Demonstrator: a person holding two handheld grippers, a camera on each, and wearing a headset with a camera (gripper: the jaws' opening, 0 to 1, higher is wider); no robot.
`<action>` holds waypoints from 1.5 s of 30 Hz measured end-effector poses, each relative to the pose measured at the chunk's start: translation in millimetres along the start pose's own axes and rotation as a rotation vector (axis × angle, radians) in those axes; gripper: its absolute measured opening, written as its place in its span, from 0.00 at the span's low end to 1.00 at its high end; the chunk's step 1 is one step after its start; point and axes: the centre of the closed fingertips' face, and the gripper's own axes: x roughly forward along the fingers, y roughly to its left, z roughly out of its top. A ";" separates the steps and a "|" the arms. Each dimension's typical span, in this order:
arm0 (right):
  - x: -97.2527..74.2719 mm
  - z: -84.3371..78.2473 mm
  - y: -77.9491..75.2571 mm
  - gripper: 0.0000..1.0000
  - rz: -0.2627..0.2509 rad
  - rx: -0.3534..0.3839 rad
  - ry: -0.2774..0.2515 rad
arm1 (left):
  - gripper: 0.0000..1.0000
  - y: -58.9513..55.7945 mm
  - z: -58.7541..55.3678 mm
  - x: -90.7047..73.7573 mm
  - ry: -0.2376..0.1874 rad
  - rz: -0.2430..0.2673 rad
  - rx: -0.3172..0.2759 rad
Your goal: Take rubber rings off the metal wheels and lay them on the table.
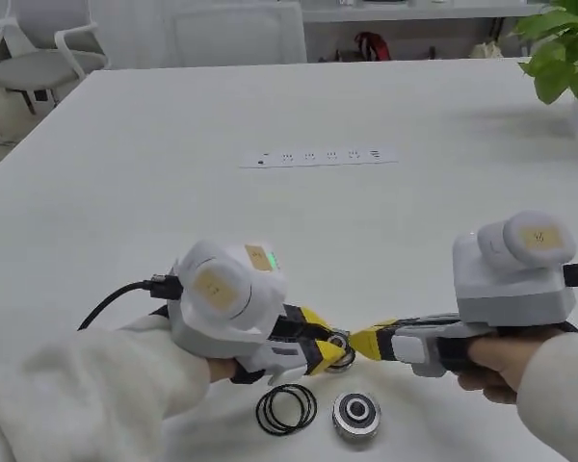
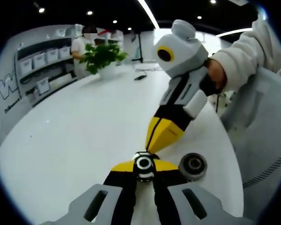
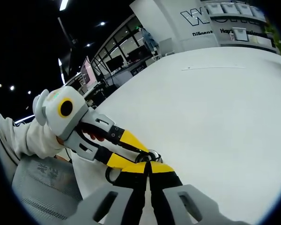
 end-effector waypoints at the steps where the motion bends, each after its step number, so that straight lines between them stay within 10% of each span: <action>1: 0.2 1.4 2.0 0.00 0.007 0.002 -0.006 | 0.13 -0.4 0.2 0.1 -0.001 0.000 0.001; 45: -9.5 20.6 6.1 0.00 0.010 -0.057 -0.064 | 0.13 4.3 -1.5 -10.1 0.050 0.018 0.067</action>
